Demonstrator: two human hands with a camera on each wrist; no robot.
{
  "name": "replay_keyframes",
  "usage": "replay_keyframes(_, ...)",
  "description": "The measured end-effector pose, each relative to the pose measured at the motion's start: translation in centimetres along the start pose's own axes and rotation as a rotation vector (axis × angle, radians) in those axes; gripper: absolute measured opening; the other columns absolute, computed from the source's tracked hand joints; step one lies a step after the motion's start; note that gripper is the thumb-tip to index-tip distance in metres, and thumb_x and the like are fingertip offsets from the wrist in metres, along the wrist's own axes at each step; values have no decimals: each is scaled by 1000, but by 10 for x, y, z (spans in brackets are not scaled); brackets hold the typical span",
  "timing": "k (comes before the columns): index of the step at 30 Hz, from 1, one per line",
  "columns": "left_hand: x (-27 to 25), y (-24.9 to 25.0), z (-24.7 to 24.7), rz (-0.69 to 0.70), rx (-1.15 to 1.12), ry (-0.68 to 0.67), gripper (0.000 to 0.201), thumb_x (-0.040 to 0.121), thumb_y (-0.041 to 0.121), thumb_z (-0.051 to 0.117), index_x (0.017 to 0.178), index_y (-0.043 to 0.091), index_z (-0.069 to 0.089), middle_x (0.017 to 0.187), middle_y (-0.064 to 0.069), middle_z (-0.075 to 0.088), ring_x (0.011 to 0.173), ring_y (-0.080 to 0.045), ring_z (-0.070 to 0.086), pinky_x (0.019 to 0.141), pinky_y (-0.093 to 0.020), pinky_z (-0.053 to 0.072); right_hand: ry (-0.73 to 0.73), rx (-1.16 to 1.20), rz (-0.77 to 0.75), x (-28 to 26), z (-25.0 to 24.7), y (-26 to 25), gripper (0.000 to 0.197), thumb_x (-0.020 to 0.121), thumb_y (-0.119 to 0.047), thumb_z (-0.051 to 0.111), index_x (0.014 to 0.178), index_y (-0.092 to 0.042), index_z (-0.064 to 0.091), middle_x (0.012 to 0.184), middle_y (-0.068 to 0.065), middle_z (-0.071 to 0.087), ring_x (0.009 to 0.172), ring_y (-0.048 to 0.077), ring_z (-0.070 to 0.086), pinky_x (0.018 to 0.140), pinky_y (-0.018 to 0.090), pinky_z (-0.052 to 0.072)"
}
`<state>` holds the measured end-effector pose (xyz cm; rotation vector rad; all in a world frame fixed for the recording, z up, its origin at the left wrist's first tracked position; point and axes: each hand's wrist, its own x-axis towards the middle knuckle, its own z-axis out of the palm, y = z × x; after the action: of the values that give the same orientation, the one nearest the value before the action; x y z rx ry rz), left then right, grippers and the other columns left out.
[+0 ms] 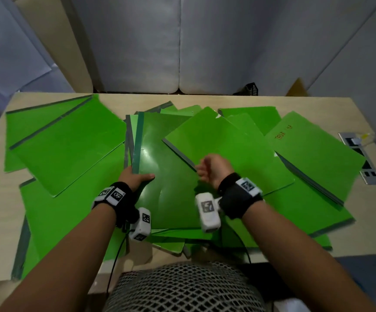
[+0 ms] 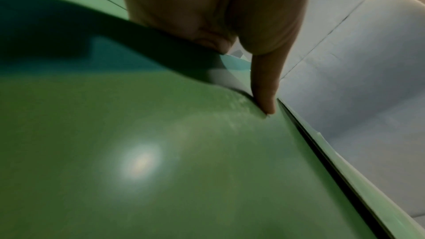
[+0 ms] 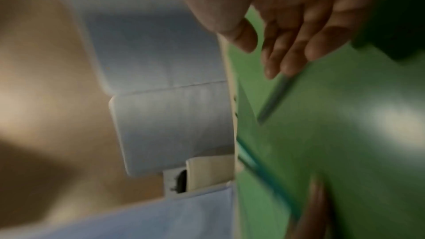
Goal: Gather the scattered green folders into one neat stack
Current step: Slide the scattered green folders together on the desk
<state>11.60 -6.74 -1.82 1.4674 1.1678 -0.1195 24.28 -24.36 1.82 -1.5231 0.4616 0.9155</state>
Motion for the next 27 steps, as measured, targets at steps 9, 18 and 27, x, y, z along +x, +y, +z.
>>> replay_keyframes(9,9,3,-6,-49,104,-17,78,80,19,74,143,1,33,132,-18,52,118,-35,51,92,-38,42,531,-1136,23,101,-128,-71,135,57,-73,73,154,-6,7,159,22,14,145,41,18,113,60,25)
replay_keyframes(18,11,-1,-5,-70,77,-35,78,80,13,74,144,3,32,135,-20,51,117,-33,51,98,-40,40,474,-993,-76,90,-153,-52,112,62,-43,87,147,-2,25,147,22,40,131,43,43,104,49,44)
replay_keyframes(27,1,0,1,-9,-236,-83,69,87,38,64,144,11,36,144,-1,39,128,-17,44,99,-29,32,196,-740,-268,30,-116,-26,79,82,-24,74,148,-12,32,154,13,33,139,35,35,109,51,34)
